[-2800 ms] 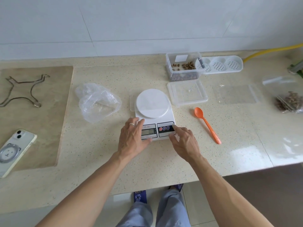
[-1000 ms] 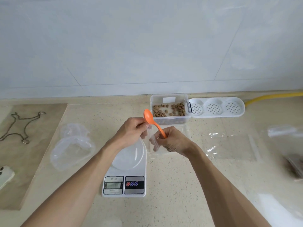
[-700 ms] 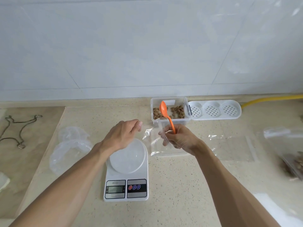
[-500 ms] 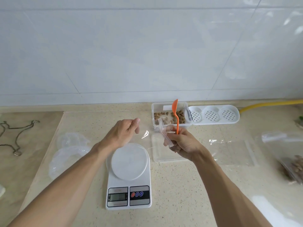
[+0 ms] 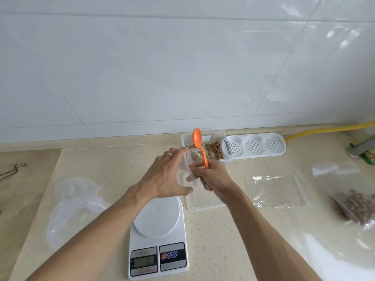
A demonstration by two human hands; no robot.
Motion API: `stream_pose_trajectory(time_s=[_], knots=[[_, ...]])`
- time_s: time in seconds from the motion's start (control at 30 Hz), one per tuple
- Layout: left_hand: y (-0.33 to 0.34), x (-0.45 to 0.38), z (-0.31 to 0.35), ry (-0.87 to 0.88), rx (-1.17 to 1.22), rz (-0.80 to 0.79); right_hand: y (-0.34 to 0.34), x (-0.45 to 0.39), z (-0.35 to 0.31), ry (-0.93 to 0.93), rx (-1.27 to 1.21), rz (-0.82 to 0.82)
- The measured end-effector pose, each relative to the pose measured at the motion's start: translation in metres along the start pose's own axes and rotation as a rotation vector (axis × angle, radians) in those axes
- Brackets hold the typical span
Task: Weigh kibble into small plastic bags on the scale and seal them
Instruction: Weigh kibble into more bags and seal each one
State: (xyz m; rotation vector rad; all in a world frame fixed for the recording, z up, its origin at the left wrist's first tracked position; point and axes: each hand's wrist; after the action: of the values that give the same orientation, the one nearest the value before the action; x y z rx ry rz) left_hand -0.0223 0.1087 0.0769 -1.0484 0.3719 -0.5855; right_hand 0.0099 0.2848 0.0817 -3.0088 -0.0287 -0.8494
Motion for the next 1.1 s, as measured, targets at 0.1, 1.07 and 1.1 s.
stream_pose_trajectory(time_s=[0.1, 1.07, 1.1], knots=[[0.0, -0.006, -0.003, 0.02, 0.108, 0.078, -0.003, -0.003, 0.0, 0.008, 0.034, 0.021], [0.023, -0.045, -0.078, -0.147, 0.02, 0.129, -0.055, -0.069, -0.008, -0.262, 0.63, 0.423], [0.024, -0.046, -0.078, -0.148, 0.019, 0.129, -0.057, -0.068, -0.008, -0.236, 0.603, 0.405]])
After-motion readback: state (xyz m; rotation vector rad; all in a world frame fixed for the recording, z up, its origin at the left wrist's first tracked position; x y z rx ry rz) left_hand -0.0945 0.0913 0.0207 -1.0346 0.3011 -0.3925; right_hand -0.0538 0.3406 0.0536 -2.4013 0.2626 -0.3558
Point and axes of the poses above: each hand's wrist, its own x-axis away from the middle knuckle, its own y-axis out of the palm, z = x × y, and after that the axes turned 5 degrees about y, right-handed
